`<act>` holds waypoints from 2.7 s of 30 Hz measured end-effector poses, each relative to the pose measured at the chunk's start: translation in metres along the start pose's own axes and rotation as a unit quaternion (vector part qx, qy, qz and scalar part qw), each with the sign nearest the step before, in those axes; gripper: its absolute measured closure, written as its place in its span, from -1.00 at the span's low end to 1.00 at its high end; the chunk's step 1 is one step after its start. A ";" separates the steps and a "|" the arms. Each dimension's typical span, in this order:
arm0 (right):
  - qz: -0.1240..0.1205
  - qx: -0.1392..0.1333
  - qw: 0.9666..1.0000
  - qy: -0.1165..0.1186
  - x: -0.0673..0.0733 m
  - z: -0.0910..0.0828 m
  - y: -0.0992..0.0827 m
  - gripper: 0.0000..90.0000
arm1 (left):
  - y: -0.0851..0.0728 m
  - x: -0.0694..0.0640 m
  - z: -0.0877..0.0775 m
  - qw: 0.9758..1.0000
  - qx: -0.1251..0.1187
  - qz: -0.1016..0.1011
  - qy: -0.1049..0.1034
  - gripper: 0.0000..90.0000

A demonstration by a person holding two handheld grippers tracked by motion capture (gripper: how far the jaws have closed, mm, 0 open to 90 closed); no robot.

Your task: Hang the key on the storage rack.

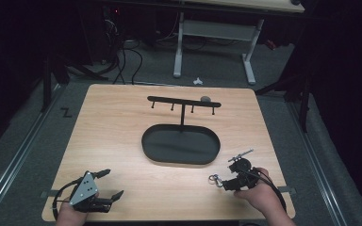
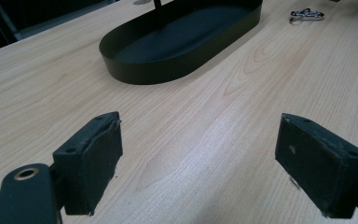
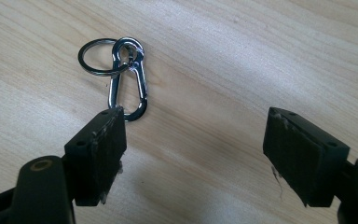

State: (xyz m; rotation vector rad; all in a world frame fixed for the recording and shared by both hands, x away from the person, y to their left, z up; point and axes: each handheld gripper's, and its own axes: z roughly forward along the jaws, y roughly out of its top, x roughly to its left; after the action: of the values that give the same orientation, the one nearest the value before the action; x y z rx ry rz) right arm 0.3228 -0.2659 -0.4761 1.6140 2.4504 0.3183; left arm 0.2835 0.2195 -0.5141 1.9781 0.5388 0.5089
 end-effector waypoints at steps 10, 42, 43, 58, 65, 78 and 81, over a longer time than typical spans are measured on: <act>-0.023 0.024 0.999 0.002 0.009 0.002 0.008 -0.37 | 0.000 -0.001 0.000 1.000 -0.002 0.002 -0.002 -0.66; -0.082 0.019 0.996 -0.012 0.038 0.020 0.031 0.17 | 0.000 0.000 -0.001 1.000 0.000 0.002 -0.007 -0.66; -0.080 0.016 0.997 -0.012 0.037 0.019 0.032 0.22 | 0.000 0.000 -0.001 1.000 0.000 0.002 -0.007 -0.66; -0.066 0.011 0.998 0.005 0.028 0.013 0.039 0.64 | 0.000 -0.001 0.000 1.000 0.002 0.002 -0.010 -0.66; -0.061 0.011 0.998 0.012 0.026 0.015 0.038 0.76 | 0.000 0.000 -0.001 1.000 0.002 0.001 -0.010 -0.66; -0.056 0.005 0.998 0.022 0.024 0.015 0.037 0.93 | 0.000 0.001 0.000 1.000 0.002 0.000 -0.009 -0.66; -0.053 0.002 0.998 0.025 0.024 0.016 0.037 0.95 | 0.000 0.001 0.000 1.000 0.002 0.000 -0.009 -0.66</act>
State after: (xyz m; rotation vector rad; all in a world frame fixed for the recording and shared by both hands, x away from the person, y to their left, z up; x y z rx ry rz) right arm 0.3501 -0.2288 -0.4820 1.4885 2.5632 0.3409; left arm 0.2837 0.2204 -0.5142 1.9839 0.5289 0.4890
